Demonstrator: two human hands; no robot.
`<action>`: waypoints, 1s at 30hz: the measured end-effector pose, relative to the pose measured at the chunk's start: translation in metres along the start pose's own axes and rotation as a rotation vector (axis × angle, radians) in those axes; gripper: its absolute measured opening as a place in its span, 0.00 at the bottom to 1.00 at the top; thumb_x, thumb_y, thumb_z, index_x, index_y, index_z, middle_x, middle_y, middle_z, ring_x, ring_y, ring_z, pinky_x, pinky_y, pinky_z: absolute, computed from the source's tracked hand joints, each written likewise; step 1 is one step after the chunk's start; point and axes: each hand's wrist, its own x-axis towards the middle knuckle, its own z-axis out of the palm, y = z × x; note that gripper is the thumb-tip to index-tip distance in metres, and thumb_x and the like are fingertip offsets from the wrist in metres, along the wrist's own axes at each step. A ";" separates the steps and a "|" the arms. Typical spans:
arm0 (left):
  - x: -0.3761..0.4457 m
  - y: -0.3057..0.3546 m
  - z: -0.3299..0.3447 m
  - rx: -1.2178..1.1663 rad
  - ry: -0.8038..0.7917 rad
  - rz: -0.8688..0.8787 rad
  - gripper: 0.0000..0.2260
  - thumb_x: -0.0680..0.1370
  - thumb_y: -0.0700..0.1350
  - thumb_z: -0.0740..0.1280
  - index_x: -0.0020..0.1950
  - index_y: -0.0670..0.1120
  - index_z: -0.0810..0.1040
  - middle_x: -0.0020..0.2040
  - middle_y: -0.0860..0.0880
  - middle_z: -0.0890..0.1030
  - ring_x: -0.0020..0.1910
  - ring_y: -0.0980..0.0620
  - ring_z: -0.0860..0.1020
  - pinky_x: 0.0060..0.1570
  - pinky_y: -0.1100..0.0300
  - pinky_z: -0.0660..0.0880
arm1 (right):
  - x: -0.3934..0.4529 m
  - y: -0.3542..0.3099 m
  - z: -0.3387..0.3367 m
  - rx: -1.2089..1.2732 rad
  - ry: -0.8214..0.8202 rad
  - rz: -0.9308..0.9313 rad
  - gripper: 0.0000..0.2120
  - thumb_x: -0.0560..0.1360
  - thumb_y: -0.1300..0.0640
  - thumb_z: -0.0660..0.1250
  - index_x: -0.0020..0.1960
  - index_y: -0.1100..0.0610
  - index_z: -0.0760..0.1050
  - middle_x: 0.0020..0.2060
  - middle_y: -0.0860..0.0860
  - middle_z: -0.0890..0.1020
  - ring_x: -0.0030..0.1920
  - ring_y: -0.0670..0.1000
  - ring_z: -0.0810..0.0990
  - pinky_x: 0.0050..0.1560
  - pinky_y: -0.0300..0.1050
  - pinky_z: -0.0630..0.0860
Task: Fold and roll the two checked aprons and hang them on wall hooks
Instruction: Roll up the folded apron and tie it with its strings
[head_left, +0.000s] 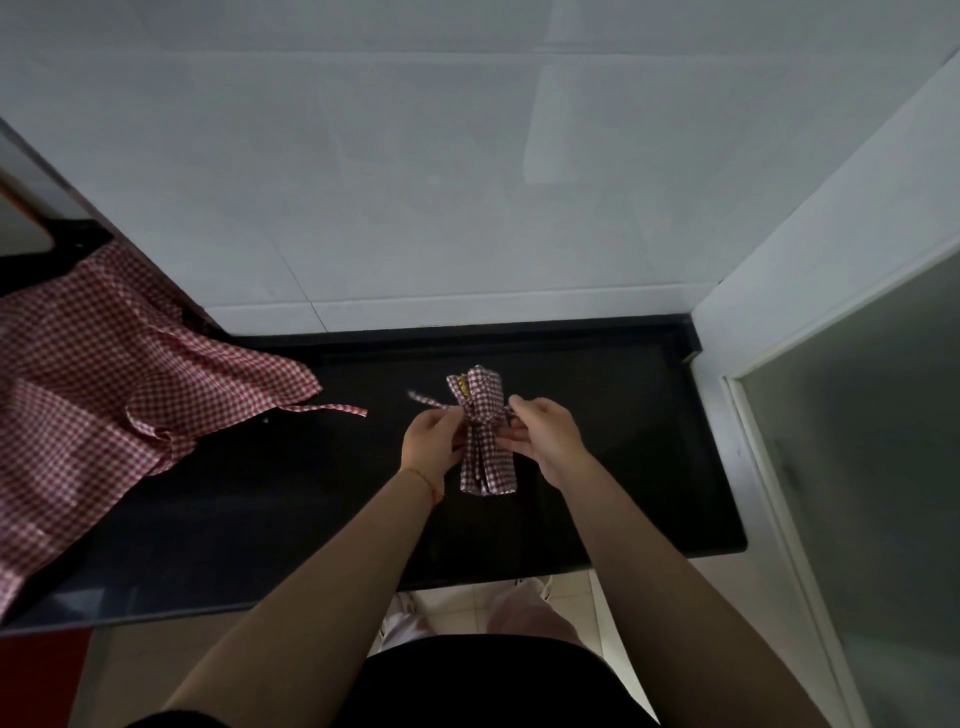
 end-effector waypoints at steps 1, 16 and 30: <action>0.002 -0.001 0.000 0.036 -0.004 0.002 0.07 0.79 0.46 0.67 0.54 0.44 0.78 0.51 0.46 0.83 0.50 0.48 0.82 0.55 0.50 0.79 | 0.000 0.000 0.001 -0.058 -0.001 -0.011 0.08 0.80 0.58 0.64 0.55 0.62 0.76 0.50 0.58 0.83 0.48 0.55 0.85 0.49 0.50 0.83; 0.001 0.004 0.020 0.202 -0.027 0.021 0.05 0.77 0.43 0.70 0.50 0.43 0.82 0.48 0.47 0.85 0.49 0.51 0.83 0.53 0.52 0.81 | -0.003 0.012 -0.019 -1.202 0.215 -0.482 0.09 0.77 0.52 0.66 0.57 0.49 0.76 0.73 0.53 0.63 0.77 0.58 0.55 0.74 0.69 0.51; -0.005 0.003 0.043 0.209 0.136 0.024 0.05 0.80 0.42 0.66 0.46 0.45 0.79 0.45 0.47 0.84 0.45 0.52 0.84 0.50 0.52 0.82 | -0.008 0.014 -0.024 -1.098 0.273 -0.410 0.03 0.79 0.57 0.63 0.52 0.55 0.70 0.46 0.50 0.75 0.42 0.46 0.75 0.41 0.41 0.72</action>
